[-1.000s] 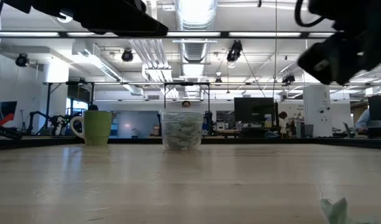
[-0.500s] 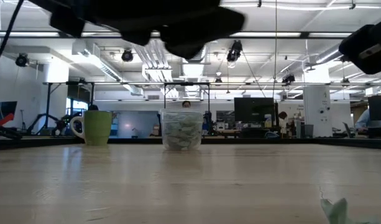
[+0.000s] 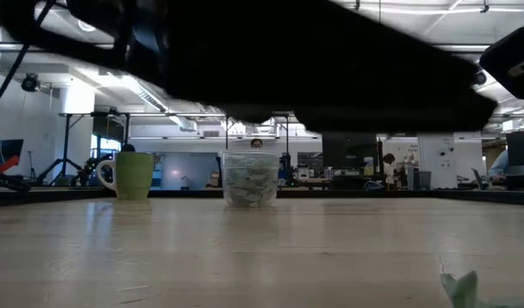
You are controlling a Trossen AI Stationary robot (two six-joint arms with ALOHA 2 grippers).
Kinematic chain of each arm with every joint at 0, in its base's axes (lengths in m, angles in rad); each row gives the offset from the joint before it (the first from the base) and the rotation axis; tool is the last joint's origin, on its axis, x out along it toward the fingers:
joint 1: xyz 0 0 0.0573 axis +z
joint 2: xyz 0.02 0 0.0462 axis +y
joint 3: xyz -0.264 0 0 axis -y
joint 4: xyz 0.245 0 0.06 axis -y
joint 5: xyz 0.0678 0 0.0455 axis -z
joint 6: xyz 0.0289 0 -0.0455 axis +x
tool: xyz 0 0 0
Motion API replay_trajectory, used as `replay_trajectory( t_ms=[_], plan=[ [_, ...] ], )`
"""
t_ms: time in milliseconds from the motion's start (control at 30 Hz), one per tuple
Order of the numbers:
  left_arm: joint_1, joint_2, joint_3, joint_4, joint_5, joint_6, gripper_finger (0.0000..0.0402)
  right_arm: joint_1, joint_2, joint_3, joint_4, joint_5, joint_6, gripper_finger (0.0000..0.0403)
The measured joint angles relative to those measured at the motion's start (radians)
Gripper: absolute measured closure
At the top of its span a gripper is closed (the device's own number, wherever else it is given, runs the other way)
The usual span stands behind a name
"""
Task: Pick and place Stevia / Truvia into bins
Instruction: Put the green stevia packet into the transparent container
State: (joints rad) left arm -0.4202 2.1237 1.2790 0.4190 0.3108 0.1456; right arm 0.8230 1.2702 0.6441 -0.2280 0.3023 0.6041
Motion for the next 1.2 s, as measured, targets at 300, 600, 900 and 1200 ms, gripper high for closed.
replay_trajectory(
  t_ms=[300,600,900,1200],
  plan=[
    [0.0,0.066,0.035,-0.009,0.025,0.049,0.0242,0.0,0.0,0.0,0.0,0.0,0.0,0.033],
    [0.0,0.114,0.045,-0.011,0.027,0.052,0.0242,0.0,0.0,0.0,0.0,0.005,-0.001,0.0326],
    [0.0,0.114,0.043,-0.018,0.027,0.053,0.0281,0.0,0.0,-0.001,-0.001,0.008,-0.001,0.0335],
    [0.002,0.114,0.045,-0.043,0.003,0.054,0.0372,-0.001,0.0,-0.002,-0.001,0.012,-0.001,0.033]
  ],
)
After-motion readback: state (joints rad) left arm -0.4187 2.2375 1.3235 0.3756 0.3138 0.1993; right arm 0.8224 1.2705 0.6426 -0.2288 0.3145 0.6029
